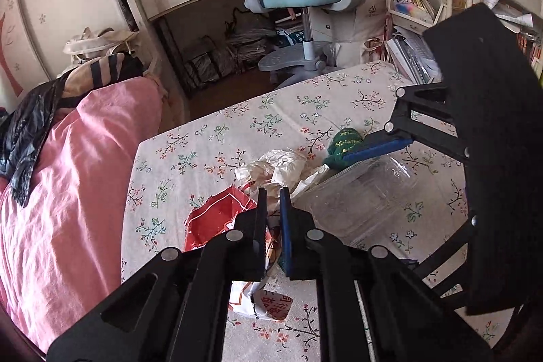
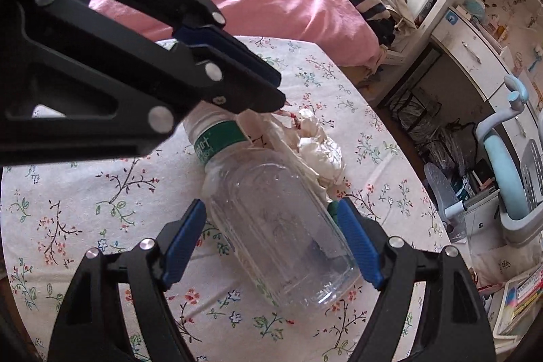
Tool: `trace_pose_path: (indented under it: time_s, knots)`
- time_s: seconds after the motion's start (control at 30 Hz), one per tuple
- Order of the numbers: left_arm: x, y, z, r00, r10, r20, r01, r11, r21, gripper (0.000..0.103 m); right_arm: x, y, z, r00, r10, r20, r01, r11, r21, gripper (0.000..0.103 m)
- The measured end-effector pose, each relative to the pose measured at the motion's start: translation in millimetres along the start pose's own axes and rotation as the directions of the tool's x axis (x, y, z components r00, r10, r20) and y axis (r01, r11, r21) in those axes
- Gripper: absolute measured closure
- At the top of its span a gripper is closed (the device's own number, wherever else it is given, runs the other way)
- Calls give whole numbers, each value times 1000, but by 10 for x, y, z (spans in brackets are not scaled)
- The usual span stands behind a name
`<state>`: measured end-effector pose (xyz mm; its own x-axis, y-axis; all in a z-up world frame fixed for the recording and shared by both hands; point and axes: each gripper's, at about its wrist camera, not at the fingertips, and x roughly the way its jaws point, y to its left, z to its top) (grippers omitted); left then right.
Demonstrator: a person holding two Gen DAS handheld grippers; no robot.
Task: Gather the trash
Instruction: 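Grasp the red snack wrapper with the left tool while the right tool grasps the clear bottle, then carry the wrapper and bottle to the yellow bin and open both tools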
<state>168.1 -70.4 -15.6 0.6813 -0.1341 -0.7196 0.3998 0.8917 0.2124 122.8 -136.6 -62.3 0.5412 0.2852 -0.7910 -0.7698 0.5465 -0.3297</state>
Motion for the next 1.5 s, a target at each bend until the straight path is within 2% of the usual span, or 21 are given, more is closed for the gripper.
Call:
trace_pose_path:
  time_s: [0.13, 0.27, 0.37, 0.7, 0.83, 1.0, 1.27, 1.4, 1.5]
  knots:
    - [44, 66, -20, 999, 30, -25, -30, 999, -14, 96, -24, 7, -21, 999, 43, -14, -42, 999, 30, 31]
    - [27, 160, -41, 999, 30, -34, -32, 998, -46, 96, -155, 25, -100, 997, 70, -34, -66, 993, 98, 42]
    - [14, 188, -62, 999, 18, -42, -20, 998, -58, 96, -298, 104, -213, 996, 74, -54, -66, 989, 136, 45]
    - [-34, 331, -120, 997, -48, -53, 40, 989, -145, 98, -708, 416, -624, 996, 33, -80, -6, 950, 312, 45]
    - [-22, 472, -165, 993, -104, -52, 90, 972, -218, 98, -657, 401, -701, 997, 33, -73, -1, 917, 398, 48]
    - [78, 646, -247, 991, -103, -86, 76, 959, -273, 98, -587, 410, -686, 997, 21, -79, 12, 916, 400, 49]
    - [98, 582, -266, 992, -76, -100, 49, 968, -248, 98, -663, 287, -844, 997, 80, -21, -60, 875, 481, 49]
    - [-160, 516, -303, 995, -87, -46, 72, 961, -266, 99, -844, 275, -874, 989, 131, 61, -144, 839, 525, 49]
    - [-457, 379, -430, 997, -78, -13, 72, 963, -261, 99, -1052, 417, -864, 971, 188, 149, -238, 834, 498, 49]
